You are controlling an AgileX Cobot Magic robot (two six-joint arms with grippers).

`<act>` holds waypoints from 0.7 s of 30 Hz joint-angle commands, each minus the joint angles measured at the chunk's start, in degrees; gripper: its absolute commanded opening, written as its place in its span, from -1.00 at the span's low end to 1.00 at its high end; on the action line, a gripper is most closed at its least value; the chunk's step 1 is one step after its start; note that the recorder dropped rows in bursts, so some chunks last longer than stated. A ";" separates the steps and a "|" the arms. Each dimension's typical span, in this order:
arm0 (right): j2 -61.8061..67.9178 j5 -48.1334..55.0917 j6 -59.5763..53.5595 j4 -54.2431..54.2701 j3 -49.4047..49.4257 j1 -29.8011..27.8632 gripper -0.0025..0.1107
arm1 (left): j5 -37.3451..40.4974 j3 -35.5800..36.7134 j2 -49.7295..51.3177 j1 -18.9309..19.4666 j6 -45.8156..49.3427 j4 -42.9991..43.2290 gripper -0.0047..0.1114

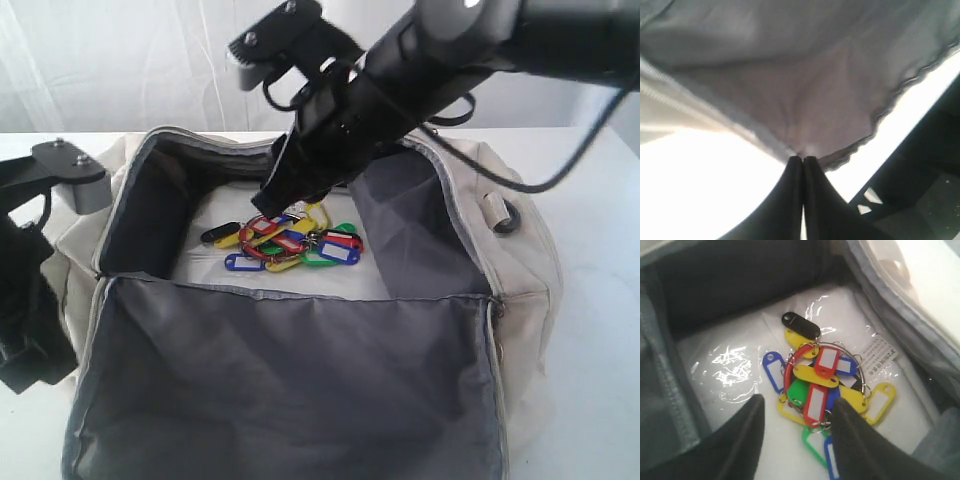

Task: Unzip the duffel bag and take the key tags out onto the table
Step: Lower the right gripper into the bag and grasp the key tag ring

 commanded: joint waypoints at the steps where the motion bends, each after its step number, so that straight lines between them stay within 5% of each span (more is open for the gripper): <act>1: 7.78 -0.25 -5.36 0.06 -4.00 0.42 0.00 | 2.25 1.67 -0.47 0.05 -11.87 11.97 -0.92; 7: 12.76 -4.21 -10.23 -0.13 -4.89 2.55 0.31 | 2.92 1.67 -0.47 0.05 -13.63 12.95 -0.92; 14: 16.91 -10.90 -9.13 -5.13 -4.89 4.06 0.33 | 2.90 1.67 -0.47 0.05 -13.63 12.96 -0.92; 21: 20.85 -11.11 7.96 -28.52 -4.89 4.06 0.33 | 2.90 1.67 -0.47 0.05 -13.63 12.84 -0.92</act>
